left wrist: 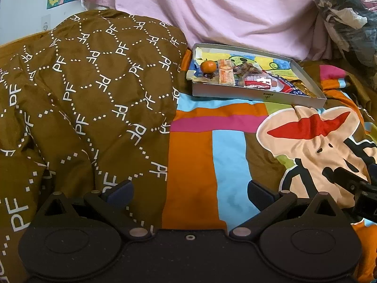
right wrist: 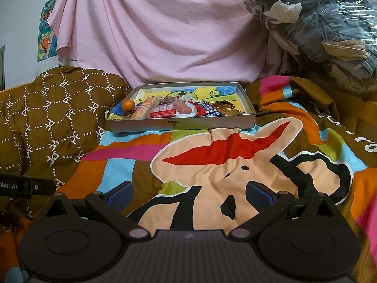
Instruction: Organize snacks
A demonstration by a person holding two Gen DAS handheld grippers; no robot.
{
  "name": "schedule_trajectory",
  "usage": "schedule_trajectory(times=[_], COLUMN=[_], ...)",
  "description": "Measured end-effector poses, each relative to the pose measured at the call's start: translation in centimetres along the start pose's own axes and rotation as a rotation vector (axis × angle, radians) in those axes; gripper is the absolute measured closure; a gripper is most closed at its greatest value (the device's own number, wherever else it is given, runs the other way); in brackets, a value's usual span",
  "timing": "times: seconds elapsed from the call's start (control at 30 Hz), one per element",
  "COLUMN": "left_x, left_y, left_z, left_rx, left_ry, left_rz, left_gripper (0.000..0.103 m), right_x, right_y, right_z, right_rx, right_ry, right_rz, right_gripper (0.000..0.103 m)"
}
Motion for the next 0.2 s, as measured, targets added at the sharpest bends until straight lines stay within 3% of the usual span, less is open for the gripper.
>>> schedule_trajectory(times=[0.2], left_x=[-0.06], left_y=[-0.10], left_z=[0.00], left_rx=[-0.007], left_ry=[-0.006], left_rz=[0.008], left_gripper=[0.001], right_x=[0.04], right_y=[-0.03], right_z=[0.00], right_rx=[-0.001], right_ry=[0.002], right_rz=[0.001], right_gripper=[0.000])
Point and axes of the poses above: each gripper's, at about its wrist camera, not at the fingertips, and z roughly the way its jaws point, y to its left, x to its underside, the point moved 1 cm from there along z, roughly the way its jaws point, and after that the axes turned 2 degrees about -y, right-handed, at the moved point
